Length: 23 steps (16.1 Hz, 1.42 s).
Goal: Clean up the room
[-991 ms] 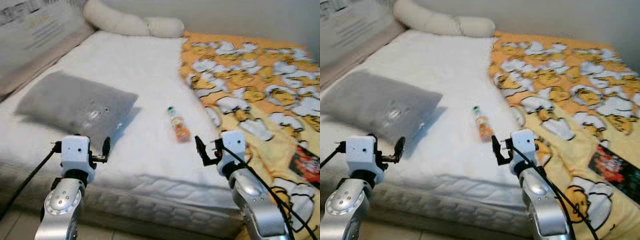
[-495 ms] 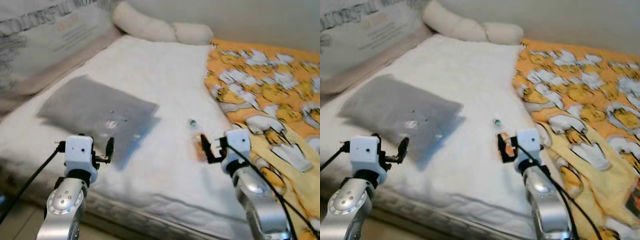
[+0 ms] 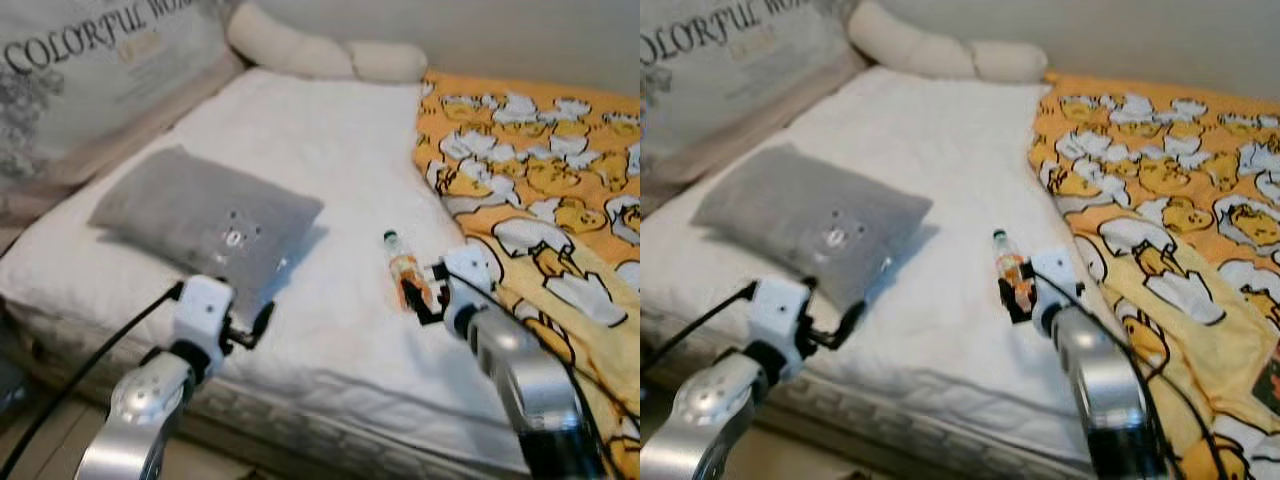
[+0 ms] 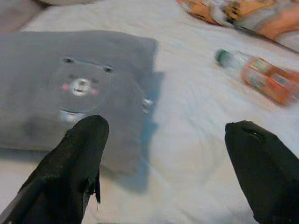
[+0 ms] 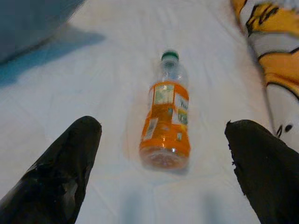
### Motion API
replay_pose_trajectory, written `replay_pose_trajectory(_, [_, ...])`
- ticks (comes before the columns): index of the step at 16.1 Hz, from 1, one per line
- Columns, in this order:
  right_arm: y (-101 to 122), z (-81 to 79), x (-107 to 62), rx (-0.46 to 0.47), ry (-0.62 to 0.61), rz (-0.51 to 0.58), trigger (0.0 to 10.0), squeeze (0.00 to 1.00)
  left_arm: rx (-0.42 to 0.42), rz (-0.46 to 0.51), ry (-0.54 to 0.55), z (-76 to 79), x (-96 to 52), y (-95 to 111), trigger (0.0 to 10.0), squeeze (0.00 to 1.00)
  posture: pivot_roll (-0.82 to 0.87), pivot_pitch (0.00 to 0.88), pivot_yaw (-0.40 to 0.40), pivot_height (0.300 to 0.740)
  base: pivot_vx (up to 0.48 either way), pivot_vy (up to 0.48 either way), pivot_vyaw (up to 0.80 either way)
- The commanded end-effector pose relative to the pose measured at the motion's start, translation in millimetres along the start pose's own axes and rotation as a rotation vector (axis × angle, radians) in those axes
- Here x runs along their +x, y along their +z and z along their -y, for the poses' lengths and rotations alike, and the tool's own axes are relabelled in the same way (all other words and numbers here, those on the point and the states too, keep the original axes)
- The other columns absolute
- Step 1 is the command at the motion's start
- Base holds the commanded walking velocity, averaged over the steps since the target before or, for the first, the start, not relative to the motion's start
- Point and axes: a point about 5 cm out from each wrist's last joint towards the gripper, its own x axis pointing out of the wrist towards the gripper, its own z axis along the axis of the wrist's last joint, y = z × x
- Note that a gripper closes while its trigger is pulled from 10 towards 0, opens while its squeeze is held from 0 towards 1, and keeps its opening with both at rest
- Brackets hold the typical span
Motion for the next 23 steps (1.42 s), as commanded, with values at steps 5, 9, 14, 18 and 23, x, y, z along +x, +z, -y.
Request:
replay_pose_trajectory(5, [11.3, 2.0, 46.8, 0.024, 0.09, -0.197, 10.0, 1.0, 0.053, -0.011, -0.15, -10.9, 20.3, 22.8, 10.0, 0.92, 0.06, 0.0, 0.033, 0.74, 0.0, 0.0, 0.0])
replay_pose_trajectory(9, [20.1, 6.0, 60.9, -0.009, 0.049, -0.24, 10.0, 0.0, 0.111, -0.053, -0.312, -4.3, 21.4, 28.7, 10.0, 0.91, 0.08, 0.0, 0.039, 0.74, 0.0, 0.0, 0.0])
replay_pose_trajectory(14, [16.5, -0.2, 66.9, -0.032, 0.007, -0.264, 10.0, 0.0, 0.139, -0.11, -0.39, -1.2, 12.0, 31.2, 10.0, 0.89, 0.15, 0.076, 0.047, 0.74, 0.0, 0.0, 0.0])
replay_pose_trajectory(18, [11.9, 1.5, 67.4, 0.034, -0.05, -0.252, 10.0, 0.0, 0.129, -0.145, -0.368, -3.4, 4.4, 24.5, 10.0, 0.91, 0.17, 0.118, 0.063, 0.74, 0.0, 0.0, 0.0])
replay_pose_trajectory(23, [18.3, 15.1, 66.5, 0.082, -0.184, -0.215, 10.0, 0.0, 0.129, -0.156, -0.369, -5.5, 1.7, 27.9, 10.0, 0.91, 0.19, 0.149, 0.07, 0.74, 0.0, 0.0, 0.0])
